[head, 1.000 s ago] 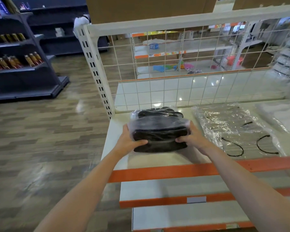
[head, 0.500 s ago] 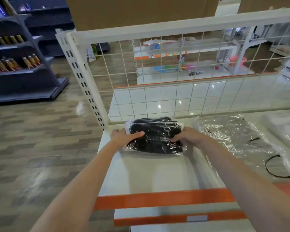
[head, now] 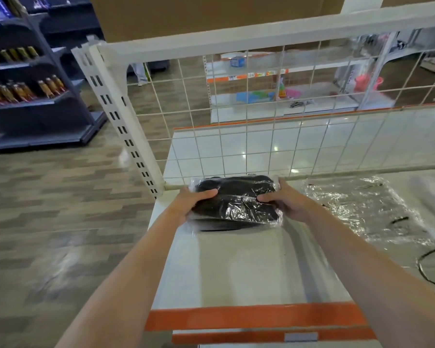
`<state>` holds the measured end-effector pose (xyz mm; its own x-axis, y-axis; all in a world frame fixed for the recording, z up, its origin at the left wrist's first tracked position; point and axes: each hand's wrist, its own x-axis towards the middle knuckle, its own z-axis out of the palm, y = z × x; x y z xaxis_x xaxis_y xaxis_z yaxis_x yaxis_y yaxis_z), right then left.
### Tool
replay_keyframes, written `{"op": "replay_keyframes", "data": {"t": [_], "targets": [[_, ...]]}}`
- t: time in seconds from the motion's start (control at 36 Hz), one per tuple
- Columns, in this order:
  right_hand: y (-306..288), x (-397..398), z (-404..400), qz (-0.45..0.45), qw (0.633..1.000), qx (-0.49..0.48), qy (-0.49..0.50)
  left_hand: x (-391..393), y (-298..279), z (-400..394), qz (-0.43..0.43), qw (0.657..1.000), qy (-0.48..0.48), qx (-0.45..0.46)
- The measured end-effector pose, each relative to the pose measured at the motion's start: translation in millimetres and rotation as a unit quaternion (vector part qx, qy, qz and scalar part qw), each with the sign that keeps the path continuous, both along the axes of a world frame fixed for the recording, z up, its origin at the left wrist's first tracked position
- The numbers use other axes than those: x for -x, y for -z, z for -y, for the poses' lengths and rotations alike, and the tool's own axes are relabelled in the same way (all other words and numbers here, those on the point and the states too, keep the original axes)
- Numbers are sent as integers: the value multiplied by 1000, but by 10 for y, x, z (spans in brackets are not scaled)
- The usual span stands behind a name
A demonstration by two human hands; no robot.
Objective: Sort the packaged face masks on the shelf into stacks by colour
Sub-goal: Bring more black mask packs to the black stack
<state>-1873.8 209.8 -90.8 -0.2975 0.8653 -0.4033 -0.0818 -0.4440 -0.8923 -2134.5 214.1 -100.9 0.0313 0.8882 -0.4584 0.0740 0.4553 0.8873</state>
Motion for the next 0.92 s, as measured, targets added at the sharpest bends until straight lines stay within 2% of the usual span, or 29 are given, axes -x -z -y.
{"op": "replay_keyframes", "data": {"t": [0.14, 0.22, 0.31, 0.39, 0.47, 0.53, 0.58, 0.64, 0.81, 0.92], "targets": [[-12, -22, 55, 8, 999, 26, -21, -5, -81, 111, 55, 998, 7, 39], [30, -52, 137, 10, 999, 40, -31, 11, -78, 210, 58, 997, 44, 40], [52, -81, 257, 37, 998, 15, -53, 27, -58, 314, 40, 996, 81, -15], [-58, -74, 412, 75, 992, -27, -94, 61, -60, 379, -32, 990, 114, -76], [-201, -42, 557, 113, 986, -82, -95, 94, -96, 529, -60, 983, 88, -148], [-201, -50, 647, 106, 986, -114, -65, 118, -111, 667, -52, 971, 72, -221], [-156, -58, 770, 103, 984, -129, -63, 157, -61, 805, -80, 955, 81, -274], [-75, -61, 896, 133, 979, -132, -84, 206, 36, 941, -99, 951, 89, -279], [-28, -26, 1139, 162, 977, -110, -82, 65, 105, 1244, 23, 978, -20, -209], [10, 34, 1186, 135, 980, -128, -72, -13, 90, 1252, 75, 977, -30, -200]]}}
